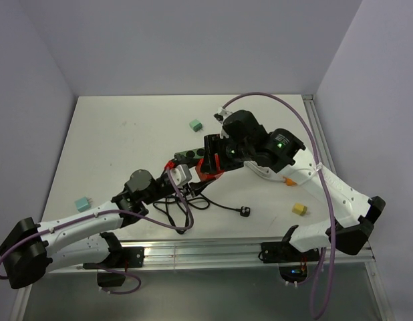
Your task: Insert the plug
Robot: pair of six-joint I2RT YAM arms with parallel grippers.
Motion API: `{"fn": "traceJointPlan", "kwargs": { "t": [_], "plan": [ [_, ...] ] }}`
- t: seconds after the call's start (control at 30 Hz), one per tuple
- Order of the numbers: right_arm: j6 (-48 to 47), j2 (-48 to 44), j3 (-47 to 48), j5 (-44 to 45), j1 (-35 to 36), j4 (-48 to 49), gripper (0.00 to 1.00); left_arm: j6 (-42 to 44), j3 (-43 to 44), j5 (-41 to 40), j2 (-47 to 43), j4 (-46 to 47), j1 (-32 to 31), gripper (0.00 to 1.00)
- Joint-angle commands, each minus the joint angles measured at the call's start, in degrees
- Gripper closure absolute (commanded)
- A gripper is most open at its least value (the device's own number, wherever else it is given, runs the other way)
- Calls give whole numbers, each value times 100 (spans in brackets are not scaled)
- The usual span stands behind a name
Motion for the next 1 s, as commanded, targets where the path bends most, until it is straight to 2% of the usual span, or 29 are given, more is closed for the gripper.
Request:
{"fn": "traceJointPlan", "kwargs": {
  "t": [0.0, 0.1, 0.23, 0.27, 0.4, 0.57, 0.97],
  "plan": [
    [-93, 59, 310, 346, 151, -112, 29, 63, 112, -44, 17, -154, 12, 100],
    [-84, 146, 371, 574, 204, -200, 29, 97, 234, -106, 87, -452, 12, 100],
    [-154, 138, 319, 645, 239, -148, 16, 89, 200, -115, 35, -401, 12, 100],
    [-145, 129, 275, 654, 240, -95, 16, 98, 182, -97, 35, -392, 12, 100],
    [-128, 155, 248, 628, 231, -60, 16, 36, 86, -115, -9, -217, 12, 100],
    [-84, 182, 117, 496, 240, 28, 21, 19, 94, -106, -27, -216, 12, 100],
    [118, 15, -314, 881, 415, 415, 21, -184, 15, -379, -106, 74, 12, 100]
  ]
}}
